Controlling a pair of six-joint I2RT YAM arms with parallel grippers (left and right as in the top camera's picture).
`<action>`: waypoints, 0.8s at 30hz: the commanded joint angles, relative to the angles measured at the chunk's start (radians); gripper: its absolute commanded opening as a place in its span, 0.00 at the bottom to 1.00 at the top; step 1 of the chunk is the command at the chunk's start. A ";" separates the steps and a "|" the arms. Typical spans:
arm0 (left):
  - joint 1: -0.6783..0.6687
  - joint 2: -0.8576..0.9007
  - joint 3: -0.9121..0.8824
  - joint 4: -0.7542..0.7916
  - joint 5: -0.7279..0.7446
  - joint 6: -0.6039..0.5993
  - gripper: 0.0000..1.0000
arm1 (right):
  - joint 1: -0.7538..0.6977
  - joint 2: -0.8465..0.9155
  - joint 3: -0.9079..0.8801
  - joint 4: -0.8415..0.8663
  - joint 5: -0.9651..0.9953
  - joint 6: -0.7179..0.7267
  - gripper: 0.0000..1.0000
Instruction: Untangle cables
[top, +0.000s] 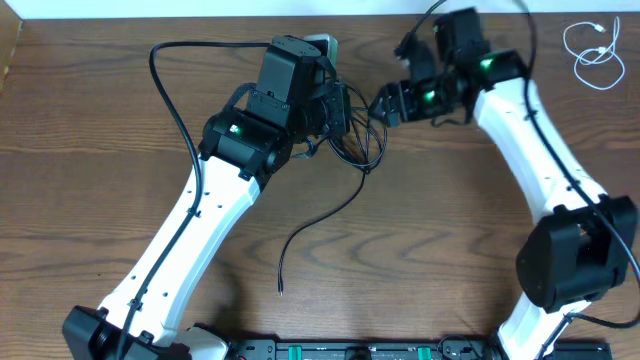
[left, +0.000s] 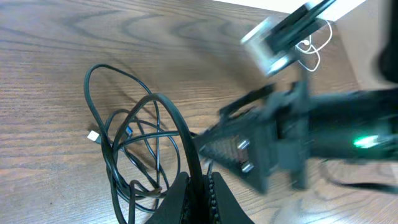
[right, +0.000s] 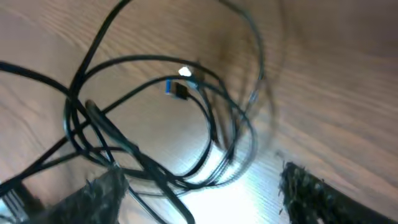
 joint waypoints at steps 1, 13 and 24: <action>0.003 -0.026 0.038 0.008 0.011 0.013 0.07 | 0.036 -0.006 -0.119 0.094 -0.070 -0.008 0.71; 0.111 -0.025 0.037 -0.268 -0.552 -0.055 0.07 | -0.135 -0.229 -0.094 0.097 0.485 0.113 0.01; 0.280 -0.024 0.037 -0.355 -0.558 -0.035 0.07 | -0.164 -0.504 -0.094 0.092 0.984 0.236 0.01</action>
